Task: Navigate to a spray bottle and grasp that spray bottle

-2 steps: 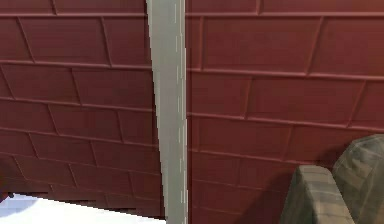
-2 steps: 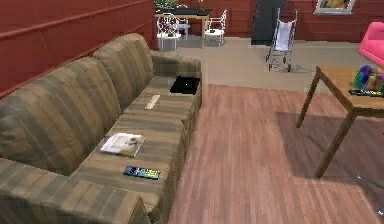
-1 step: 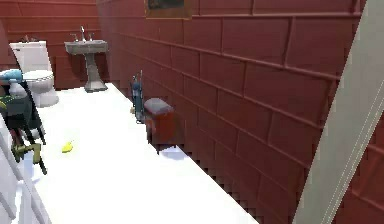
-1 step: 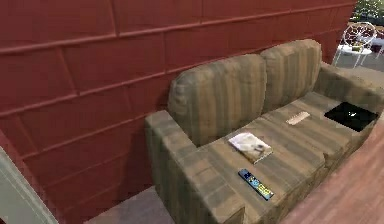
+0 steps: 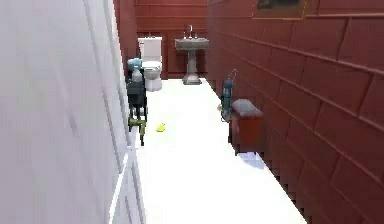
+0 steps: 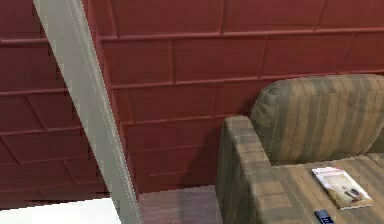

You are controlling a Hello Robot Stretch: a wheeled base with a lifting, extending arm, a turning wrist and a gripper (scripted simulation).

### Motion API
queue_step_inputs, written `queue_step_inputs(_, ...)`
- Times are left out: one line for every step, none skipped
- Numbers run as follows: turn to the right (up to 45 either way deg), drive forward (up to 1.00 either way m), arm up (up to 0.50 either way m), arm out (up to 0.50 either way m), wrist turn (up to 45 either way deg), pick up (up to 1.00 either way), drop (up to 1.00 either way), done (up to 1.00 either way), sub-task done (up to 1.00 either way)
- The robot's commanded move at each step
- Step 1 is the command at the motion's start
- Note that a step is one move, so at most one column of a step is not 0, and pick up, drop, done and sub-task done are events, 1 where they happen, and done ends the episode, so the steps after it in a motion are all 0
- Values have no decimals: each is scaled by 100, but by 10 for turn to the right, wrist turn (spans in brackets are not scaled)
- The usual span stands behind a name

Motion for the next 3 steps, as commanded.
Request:
queue_step_inputs(0, 80, 0, 0, 0, 0, 0, 0, 0)
queue_step_inputs(0, 100, 0, 0, 0, 0, 0, 0, 0)
queue_step_inputs(-450, 0, 0, 0, 0, 0, 0, 0, 0)
